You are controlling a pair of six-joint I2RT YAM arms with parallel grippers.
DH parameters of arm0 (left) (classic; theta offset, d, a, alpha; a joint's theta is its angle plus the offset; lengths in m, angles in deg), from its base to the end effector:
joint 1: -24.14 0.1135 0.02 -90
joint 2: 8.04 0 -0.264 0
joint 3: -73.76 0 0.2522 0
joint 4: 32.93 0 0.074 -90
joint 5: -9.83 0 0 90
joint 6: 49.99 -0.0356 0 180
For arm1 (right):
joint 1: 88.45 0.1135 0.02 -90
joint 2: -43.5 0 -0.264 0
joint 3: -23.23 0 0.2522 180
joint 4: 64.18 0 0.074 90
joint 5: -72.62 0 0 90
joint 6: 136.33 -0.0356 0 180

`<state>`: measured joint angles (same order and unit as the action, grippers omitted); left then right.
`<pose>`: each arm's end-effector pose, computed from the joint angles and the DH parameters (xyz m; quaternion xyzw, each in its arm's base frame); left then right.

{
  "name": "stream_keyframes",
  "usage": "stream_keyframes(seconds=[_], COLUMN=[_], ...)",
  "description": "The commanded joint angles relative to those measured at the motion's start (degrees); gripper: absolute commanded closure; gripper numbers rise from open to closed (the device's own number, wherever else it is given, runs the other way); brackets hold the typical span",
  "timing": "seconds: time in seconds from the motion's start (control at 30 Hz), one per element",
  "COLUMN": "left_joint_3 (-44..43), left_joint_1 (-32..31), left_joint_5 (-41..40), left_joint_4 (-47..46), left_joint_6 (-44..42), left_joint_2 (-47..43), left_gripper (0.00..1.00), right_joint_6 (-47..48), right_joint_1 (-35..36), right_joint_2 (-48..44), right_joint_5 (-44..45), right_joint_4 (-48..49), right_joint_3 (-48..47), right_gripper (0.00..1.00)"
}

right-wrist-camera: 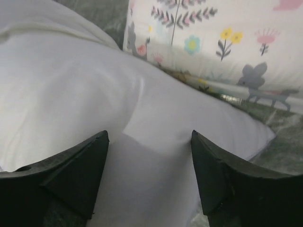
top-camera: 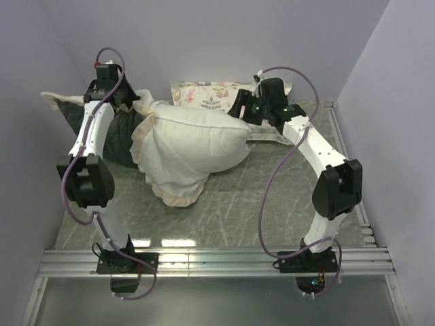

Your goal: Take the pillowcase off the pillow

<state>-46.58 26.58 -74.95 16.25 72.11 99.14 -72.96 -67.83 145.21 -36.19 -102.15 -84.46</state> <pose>0.4318 0.0152 0.3588 -0.2445 0.8562 -0.1553 0.4279 0.3851 0.1572 0.3412 -0.0339 0.8658 0.3226 0.3810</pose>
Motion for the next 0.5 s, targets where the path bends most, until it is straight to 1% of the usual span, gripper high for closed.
stream_keyframes(seconds=[0.0, 0.03, 0.07, 0.1, 0.13, 0.17, 0.2, 0.23, 0.37, 0.4, 0.47], left_joint_3=[-2.66, -3.01, -3.62, -3.98, -4.07, -4.42, -4.25, -3.98, -4.06, -4.33, -5.47], left_joint_1=[-0.15, -0.15, -0.06, -0.15, -0.15, -0.06, -0.15, -0.06, -0.06, -0.06, 0.02], left_joint_5=[-2.84, -2.93, -3.36, -3.37, -3.45, -3.46, -3.54, -3.37, -3.63, -3.11, -3.02], left_joint_4=[2.20, 2.20, 2.20, 2.29, 2.29, 2.20, 1.94, 1.67, 0.79, 0.79, 1.05], left_joint_6=[-1.51, -1.51, -1.51, -1.60, -1.60, -1.60, -1.69, -1.69, -1.95, -2.04, -1.95], left_joint_2=[5.49, 7.07, 7.87, 8.48, 9.62, 9.98, 10.33, 10.42, 11.30, 11.56, 12.35], left_gripper=[0.89, 0.88, 0.87, 0.86, 0.86, 0.86, 0.84, 0.83, 0.81, 0.80, 0.80], right_joint_6=[-0.87, -1.57, -3.67, -4.65, -6.66, -7.11, -7.29, -7.12, -3.34, -2.82, -0.18], right_joint_1=[0.21, -0.66, -1.37, -2.16, -3.91, -4.44, -4.80, -5.06, -4.72, -4.45, -2.70], right_joint_2=[-5.72, -7.04, -9.66, -10.99, -12.40, -15.37, -16.71, -17.94, -23.82, -25.06, -28.39], right_joint_5=[2.88, 4.12, 4.91, 3.62, 3.17, 3.16, 3.86, 3.26, -0.52, -0.70, -0.87], right_joint_4=[8.37, 12.65, 14.78, 17.06, 22.39, 24.10, 28.12, 29.47, 34.47, 35.88, 40.27], right_joint_3=[-2.24, -1.09, 0.14, 2.67, 4.18, 5.76, 8.30, 9.28, 14.90, 19.61, 24.91], right_gripper=[0.20, 0.16, 0.15, 0.15, 0.14, 0.14, 0.13, 0.12, 0.11, 0.11, 0.10])
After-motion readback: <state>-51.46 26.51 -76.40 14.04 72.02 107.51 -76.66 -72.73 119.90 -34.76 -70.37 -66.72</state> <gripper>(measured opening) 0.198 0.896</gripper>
